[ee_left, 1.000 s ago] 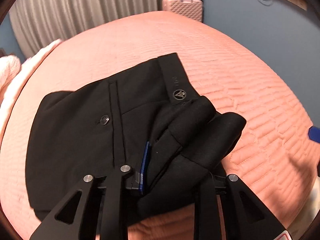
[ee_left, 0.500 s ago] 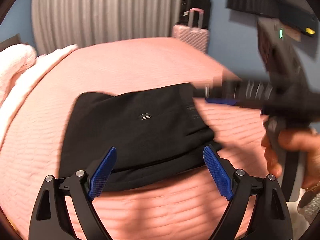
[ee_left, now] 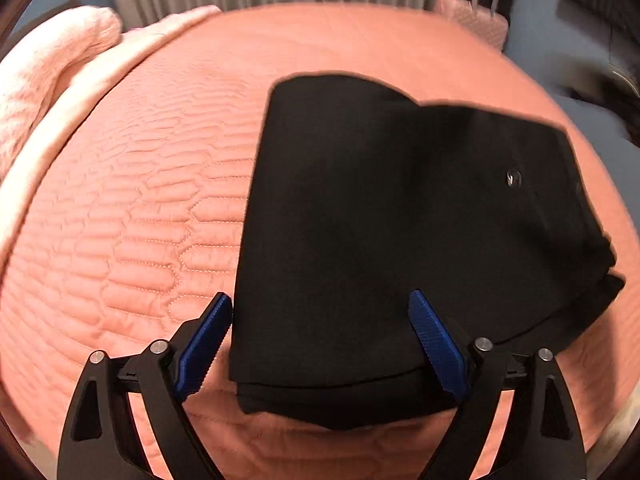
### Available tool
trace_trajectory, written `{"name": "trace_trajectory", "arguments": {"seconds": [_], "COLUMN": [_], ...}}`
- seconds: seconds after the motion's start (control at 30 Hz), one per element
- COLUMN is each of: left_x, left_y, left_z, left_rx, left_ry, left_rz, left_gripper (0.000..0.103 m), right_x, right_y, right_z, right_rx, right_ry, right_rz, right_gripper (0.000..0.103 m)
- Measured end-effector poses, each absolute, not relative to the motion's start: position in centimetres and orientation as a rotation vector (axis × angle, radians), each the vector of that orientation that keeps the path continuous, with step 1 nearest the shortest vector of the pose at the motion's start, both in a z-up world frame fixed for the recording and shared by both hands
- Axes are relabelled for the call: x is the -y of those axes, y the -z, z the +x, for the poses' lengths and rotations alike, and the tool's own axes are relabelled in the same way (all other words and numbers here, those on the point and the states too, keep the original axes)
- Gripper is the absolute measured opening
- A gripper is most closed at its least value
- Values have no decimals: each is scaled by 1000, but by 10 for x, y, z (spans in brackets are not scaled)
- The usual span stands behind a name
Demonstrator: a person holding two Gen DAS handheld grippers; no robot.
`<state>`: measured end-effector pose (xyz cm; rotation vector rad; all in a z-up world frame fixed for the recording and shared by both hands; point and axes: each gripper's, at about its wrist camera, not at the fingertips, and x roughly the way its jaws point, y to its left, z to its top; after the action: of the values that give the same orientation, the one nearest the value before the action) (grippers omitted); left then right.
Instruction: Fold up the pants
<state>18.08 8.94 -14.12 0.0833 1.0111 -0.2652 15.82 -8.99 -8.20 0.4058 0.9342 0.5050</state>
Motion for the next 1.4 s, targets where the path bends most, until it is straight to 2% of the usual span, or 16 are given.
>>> {"name": "trace_trajectory", "arguments": {"seconds": [0.13, 0.17, 0.27, 0.4, 0.47, 0.53, 0.6, 0.7, 0.77, 0.83, 0.93, 1.0, 1.1, 1.17, 1.3, 1.4], "left_x": [-109, -110, -105, -106, -106, -106, -112, -116, -107, -103, -110, -117, -119, -106, -82, -82], "left_y": [156, 156, 154, 152, 151, 149, 134, 120, 131, 142, 142, 127, 98, 89, 137, 114], "left_z": [185, 186, 189, 188, 187, 188, 189, 196, 207, 213, 208, 209, 231, 263, 332, 339], "left_rx": [-1058, -1059, -1044, -1048, -1044, -1059, -1018, -970, -1033, -1063, -1053, -1022, -936, -896, -1091, -1043], "left_ry": [267, 272, 284, 283, 283, 293, 258, 218, 197, 200, 200, 180, 189, 181, 122, 132], "left_rz": [-73, -75, -14, -36, -34, -28, -25, -7, 61, 100, 90, 51, 19, 80, 236, 140], "left_gripper": [98, 98, 98, 98, 98, 98, 97, 97, 97, 98, 98, 96, 98, 98, 96, 94], "right_x": [59, 82, 97, 34, 65, 94, 82, 25, 10, 36, 47, 39, 92, 163, 187, 183], "right_y": [165, 170, 138, 150, 163, 135, 109, 117, 155, 149, 108, 101, 138, 167, 139, 139], "right_z": [243, 255, 249, 245, 279, 295, 293, 305, 332, 350, 326, 288, 231, 195, 161, 144], "right_rx": [-1150, -1120, -989, -1100, -1086, -965, -896, -990, -1113, -1053, -921, -937, -997, -961, -879, -851], "right_ry": [-494, -470, -368, -591, -523, -321, -408, -546, -453, -290, -374, -411, -262, -191, -115, -154], "right_rz": [230, 360, 387, 113, 255, 349, 369, 249, 142, 258, 383, 270, 250, 445, 549, 582], "right_gripper": [0, 0, 7, 0, 0, 7, 7, 4, 0, 7, 7, 7, 3, 0, 5, 5]}}
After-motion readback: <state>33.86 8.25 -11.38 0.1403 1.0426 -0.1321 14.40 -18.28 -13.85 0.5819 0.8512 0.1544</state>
